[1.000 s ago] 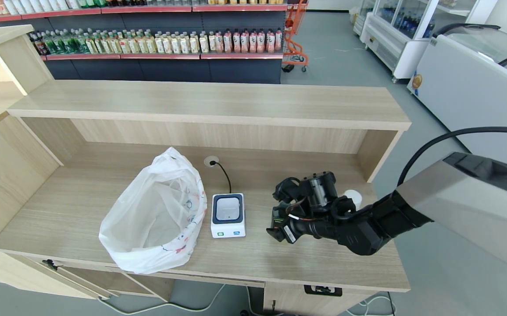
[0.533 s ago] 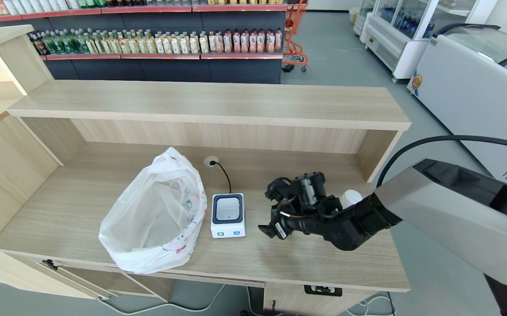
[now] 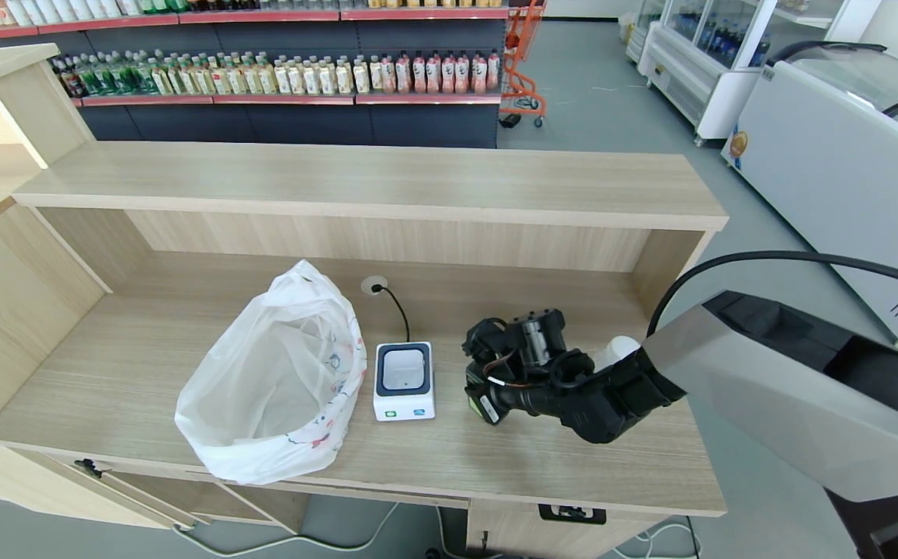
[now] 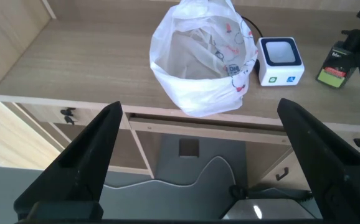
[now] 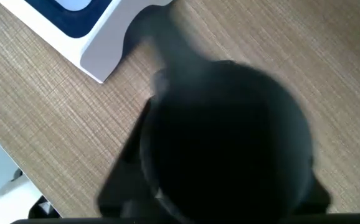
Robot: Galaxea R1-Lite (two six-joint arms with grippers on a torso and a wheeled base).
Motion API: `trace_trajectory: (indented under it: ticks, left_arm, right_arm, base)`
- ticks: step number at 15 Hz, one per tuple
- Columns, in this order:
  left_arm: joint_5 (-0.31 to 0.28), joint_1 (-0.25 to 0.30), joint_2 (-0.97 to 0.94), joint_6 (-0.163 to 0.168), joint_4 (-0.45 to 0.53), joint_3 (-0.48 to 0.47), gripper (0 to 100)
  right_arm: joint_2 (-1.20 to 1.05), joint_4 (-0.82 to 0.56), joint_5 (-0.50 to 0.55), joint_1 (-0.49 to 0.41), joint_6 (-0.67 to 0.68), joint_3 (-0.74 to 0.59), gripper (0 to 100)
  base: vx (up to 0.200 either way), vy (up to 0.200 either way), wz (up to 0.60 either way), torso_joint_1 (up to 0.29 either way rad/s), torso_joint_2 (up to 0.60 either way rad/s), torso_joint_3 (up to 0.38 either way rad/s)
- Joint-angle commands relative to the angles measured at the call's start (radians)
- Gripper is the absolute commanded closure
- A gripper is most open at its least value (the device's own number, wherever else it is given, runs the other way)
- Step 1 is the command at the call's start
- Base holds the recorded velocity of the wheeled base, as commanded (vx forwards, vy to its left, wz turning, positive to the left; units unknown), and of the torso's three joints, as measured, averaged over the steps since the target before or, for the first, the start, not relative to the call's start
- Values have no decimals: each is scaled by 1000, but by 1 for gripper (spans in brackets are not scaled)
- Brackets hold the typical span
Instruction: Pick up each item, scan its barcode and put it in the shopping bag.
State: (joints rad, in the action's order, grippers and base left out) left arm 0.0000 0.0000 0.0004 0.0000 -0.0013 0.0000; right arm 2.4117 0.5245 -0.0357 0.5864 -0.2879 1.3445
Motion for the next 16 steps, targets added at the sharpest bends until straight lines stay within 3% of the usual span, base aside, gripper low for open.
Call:
trace_trajectory:
  ticks: [1, 4, 8, 11, 12, 14, 15, 16]
  left_arm:
    - [0, 0, 1, 0, 0, 0, 0]
    - [0, 0, 1, 0, 0, 0, 0]
    - [0, 0, 1, 0, 0, 0, 0]
    - [0, 0, 1, 0, 0, 0, 0]
    - [0, 0, 1, 0, 0, 0, 0]
    - [0, 0, 1, 0, 0, 0, 0]
    - [0, 0, 1, 0, 0, 0, 0]
    - [0, 0, 1, 0, 0, 0, 0]
  right_arm:
    - [-14, 2, 0, -2, 1, -7, 100]
    - [-60, 52, -3, -5, 10, -39, 100]
    - [-306, 157, -30, -8, 239, -151, 100]
    - [-499, 146, -42, -36, 294, -185, 100]
    - [-562, 143, -44, -59, 268, -219, 100]
    - [-697, 100, -44, -134, 24, -291, 100]
    - [-830, 66, -46, -175, -172, -404, 100]
    - [-864, 68, -46, -181, -217, -438, 100]
  base:
    - [0, 0, 0, 0, 0, 0]
    - [0, 0, 0, 0, 0, 0]
    - [0, 0, 0, 0, 0, 0]
    - [0, 0, 0, 0, 0, 0]
    - [0, 0, 0, 0, 0, 0]
    - [0, 0, 0, 0, 0, 0]
    - [0, 0, 0, 0, 0, 0]
    - [0, 0, 0, 0, 0, 0]
